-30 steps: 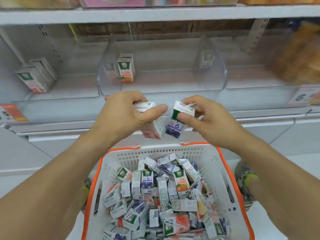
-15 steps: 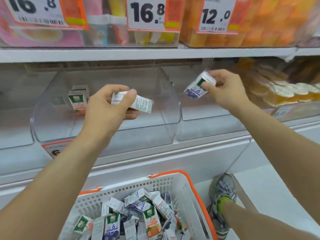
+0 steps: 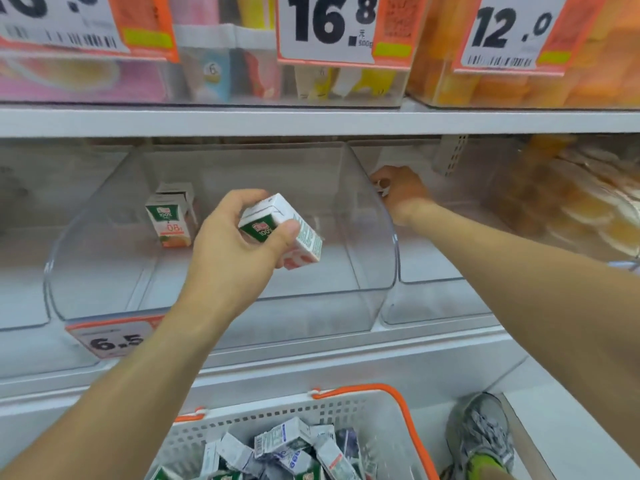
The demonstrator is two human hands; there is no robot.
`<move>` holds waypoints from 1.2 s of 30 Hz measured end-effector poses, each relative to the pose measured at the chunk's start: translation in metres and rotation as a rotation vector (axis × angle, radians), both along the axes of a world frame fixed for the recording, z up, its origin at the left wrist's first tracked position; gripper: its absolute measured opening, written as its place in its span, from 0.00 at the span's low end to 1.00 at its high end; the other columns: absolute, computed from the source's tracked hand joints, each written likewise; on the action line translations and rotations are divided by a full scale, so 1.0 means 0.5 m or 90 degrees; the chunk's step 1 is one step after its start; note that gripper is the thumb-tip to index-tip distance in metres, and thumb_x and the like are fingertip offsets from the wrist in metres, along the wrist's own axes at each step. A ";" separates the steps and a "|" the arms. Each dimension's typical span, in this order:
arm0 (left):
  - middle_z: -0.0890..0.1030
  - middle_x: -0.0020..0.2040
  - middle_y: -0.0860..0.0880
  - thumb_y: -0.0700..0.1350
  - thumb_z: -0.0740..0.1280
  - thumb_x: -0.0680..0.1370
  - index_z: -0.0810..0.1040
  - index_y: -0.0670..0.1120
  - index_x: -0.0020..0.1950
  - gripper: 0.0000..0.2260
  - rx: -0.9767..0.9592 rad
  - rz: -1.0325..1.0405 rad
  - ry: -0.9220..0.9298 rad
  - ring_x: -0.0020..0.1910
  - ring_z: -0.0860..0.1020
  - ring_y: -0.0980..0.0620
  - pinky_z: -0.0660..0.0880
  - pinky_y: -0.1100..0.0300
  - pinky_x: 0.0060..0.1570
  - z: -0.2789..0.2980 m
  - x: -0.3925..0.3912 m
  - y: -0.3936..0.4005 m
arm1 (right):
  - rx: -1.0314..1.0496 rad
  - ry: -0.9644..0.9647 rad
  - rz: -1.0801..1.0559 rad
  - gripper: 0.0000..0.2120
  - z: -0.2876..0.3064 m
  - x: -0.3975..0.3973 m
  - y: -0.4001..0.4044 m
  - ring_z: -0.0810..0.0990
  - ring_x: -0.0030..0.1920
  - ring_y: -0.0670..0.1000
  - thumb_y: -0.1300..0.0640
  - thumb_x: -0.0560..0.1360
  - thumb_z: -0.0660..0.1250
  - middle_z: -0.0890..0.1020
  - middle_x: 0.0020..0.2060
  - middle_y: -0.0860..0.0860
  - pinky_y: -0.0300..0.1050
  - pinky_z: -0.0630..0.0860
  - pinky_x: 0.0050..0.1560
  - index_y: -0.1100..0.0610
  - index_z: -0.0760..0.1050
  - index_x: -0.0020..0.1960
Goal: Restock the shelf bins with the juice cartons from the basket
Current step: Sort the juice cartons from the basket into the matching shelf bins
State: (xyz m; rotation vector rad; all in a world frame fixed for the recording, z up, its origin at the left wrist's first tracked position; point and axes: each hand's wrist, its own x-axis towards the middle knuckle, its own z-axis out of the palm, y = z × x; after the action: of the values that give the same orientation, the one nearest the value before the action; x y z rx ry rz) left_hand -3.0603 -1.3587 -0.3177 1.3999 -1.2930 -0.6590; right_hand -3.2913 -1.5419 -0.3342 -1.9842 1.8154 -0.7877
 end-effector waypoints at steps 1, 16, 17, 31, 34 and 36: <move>0.81 0.49 0.54 0.50 0.75 0.74 0.71 0.54 0.66 0.23 0.002 0.025 -0.009 0.44 0.83 0.52 0.76 0.65 0.40 0.000 0.002 0.003 | 0.006 -0.011 -0.005 0.19 -0.003 -0.001 0.000 0.80 0.60 0.57 0.57 0.76 0.73 0.78 0.63 0.56 0.39 0.72 0.55 0.58 0.76 0.66; 0.85 0.40 0.56 0.47 0.81 0.66 0.83 0.50 0.51 0.15 -0.116 0.104 0.051 0.38 0.81 0.61 0.80 0.62 0.43 0.063 0.071 0.155 | -0.109 -0.228 0.292 0.12 0.140 0.076 0.418 0.82 0.37 0.51 0.68 0.72 0.73 0.83 0.40 0.51 0.51 0.81 0.38 0.53 0.79 0.49; 0.85 0.40 0.56 0.47 0.81 0.67 0.83 0.50 0.51 0.15 -0.121 0.097 0.047 0.41 0.82 0.59 0.81 0.58 0.46 0.066 0.080 0.170 | -0.081 -0.218 0.334 0.14 0.146 0.107 0.442 0.83 0.39 0.49 0.66 0.72 0.74 0.83 0.43 0.50 0.50 0.81 0.39 0.52 0.79 0.53; 0.82 0.48 0.51 0.44 0.74 0.75 0.84 0.53 0.56 0.11 -0.152 0.145 -0.107 0.44 0.82 0.57 0.79 0.61 0.49 0.085 0.458 0.321 | -0.089 -0.246 0.489 0.22 0.146 0.610 0.543 0.84 0.35 0.50 0.63 0.66 0.76 0.82 0.42 0.47 0.48 0.80 0.35 0.51 0.70 0.54; 0.81 0.55 0.53 0.42 0.68 0.79 0.81 0.50 0.62 0.12 -0.134 0.205 -0.151 0.52 0.80 0.58 0.74 0.71 0.54 0.054 0.576 0.333 | -0.102 -0.265 0.463 0.17 0.129 0.727 0.518 0.82 0.34 0.46 0.60 0.68 0.75 0.81 0.40 0.47 0.42 0.75 0.34 0.52 0.71 0.51; 0.79 0.58 0.53 0.40 0.68 0.78 0.80 0.50 0.63 0.14 -0.085 0.269 -0.232 0.57 0.77 0.54 0.68 0.76 0.54 0.016 0.647 0.338 | -0.111 -0.255 0.450 0.15 0.117 0.802 0.484 0.81 0.35 0.45 0.60 0.69 0.75 0.81 0.39 0.47 0.43 0.77 0.36 0.53 0.72 0.50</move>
State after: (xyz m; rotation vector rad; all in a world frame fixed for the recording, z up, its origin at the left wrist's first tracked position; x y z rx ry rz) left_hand -2.7369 -1.1895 -0.3096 1.6631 -1.2332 -0.0300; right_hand -2.8905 -1.2999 -0.2756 -2.1562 0.7599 -1.0159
